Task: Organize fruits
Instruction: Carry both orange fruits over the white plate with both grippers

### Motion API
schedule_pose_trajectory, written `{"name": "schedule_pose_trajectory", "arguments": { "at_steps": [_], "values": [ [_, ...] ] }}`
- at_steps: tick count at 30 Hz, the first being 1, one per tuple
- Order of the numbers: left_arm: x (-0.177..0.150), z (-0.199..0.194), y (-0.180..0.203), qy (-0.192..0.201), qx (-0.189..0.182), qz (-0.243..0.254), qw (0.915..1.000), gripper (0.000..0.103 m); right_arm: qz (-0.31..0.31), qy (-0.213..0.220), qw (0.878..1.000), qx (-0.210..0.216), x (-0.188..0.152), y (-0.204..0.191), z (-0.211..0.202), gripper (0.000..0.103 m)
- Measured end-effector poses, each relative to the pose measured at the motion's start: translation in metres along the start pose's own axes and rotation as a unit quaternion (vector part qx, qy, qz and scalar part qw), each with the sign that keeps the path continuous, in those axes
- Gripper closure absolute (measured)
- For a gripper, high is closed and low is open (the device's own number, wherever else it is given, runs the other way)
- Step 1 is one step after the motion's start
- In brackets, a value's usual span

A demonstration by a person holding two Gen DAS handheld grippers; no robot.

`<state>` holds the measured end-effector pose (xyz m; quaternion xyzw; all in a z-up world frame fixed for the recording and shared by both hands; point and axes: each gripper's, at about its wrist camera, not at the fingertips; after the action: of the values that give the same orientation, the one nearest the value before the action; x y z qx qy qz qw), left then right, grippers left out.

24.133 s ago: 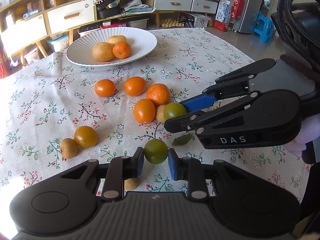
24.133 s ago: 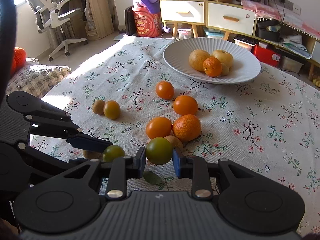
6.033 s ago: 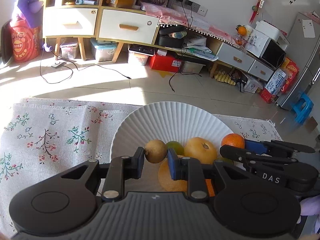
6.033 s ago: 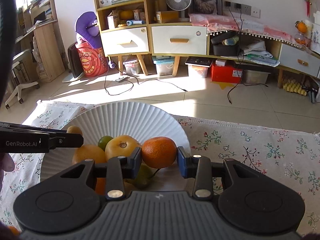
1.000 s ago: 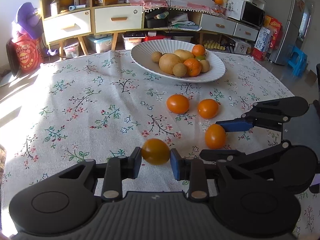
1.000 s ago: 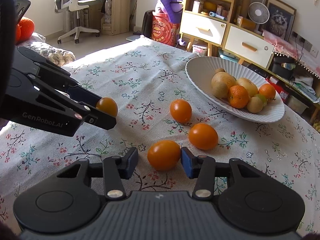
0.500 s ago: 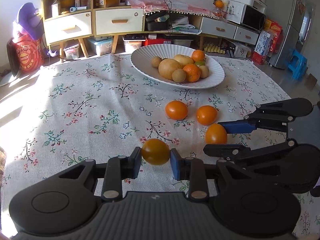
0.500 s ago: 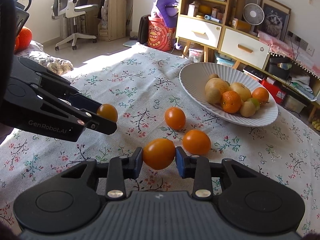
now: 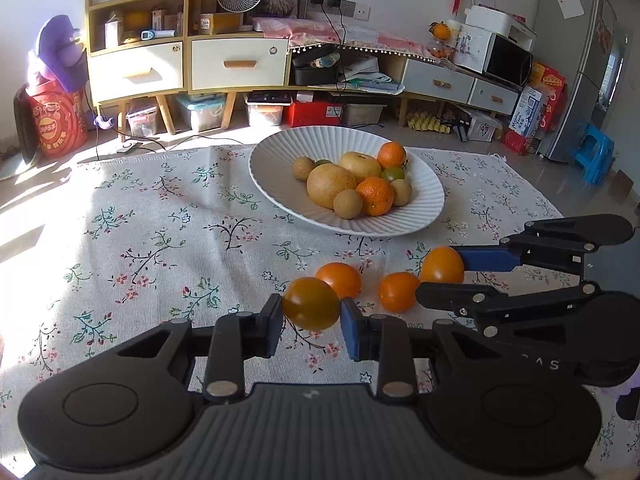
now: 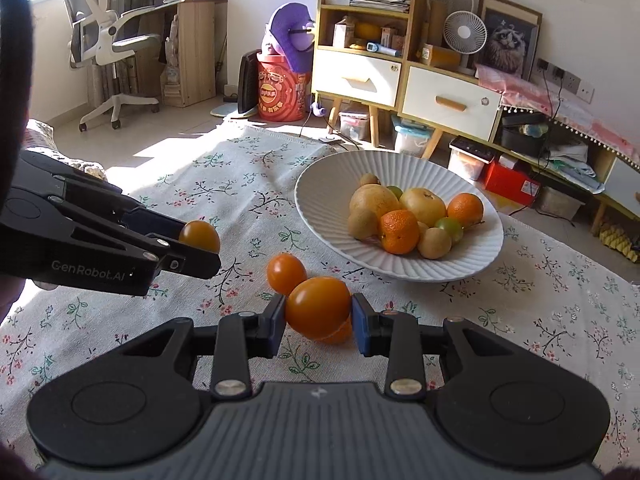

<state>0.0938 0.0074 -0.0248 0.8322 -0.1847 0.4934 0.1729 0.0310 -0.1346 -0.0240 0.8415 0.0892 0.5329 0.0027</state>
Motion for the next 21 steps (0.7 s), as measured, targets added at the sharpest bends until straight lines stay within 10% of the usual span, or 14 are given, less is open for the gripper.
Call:
{"name": "schedule_pose_trajectory", "arguments": {
  "at_steps": [21],
  "values": [
    [0.045, 0.087, -0.001, 0.014, 0.010, 0.025, 0.9995, 0.083, 0.081, 0.025, 0.995, -0.046, 0.042, 0.072, 0.072, 0.071]
  ]
}}
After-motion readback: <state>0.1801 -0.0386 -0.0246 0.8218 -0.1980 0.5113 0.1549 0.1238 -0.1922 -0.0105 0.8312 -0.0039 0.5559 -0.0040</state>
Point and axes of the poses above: each gripper's, at about its wrist camera, not at the fingertips, and z roughly the way its jaws point, y to its right, x to its top, and after that the axes turned 15 degrees about y, right-handed
